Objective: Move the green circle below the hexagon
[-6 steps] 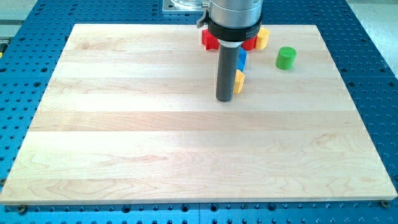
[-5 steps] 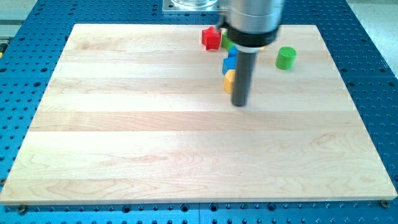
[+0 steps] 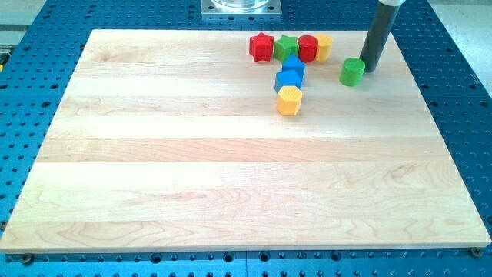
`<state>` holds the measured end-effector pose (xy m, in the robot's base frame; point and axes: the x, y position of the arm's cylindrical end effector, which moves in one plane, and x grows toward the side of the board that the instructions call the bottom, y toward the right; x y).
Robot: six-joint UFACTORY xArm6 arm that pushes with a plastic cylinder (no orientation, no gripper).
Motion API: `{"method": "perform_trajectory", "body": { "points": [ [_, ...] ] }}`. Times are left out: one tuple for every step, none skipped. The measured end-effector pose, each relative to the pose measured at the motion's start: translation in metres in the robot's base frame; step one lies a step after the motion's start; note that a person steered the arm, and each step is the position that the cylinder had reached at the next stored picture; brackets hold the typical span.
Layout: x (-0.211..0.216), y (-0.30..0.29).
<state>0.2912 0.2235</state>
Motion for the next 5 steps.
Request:
{"method": "perform_trajectory", "body": {
  "points": [
    [0.02, -0.037],
    [0.082, -0.054],
    [0.103, -0.056],
    [0.12, -0.04],
    [0.12, -0.065]
  ]
}}
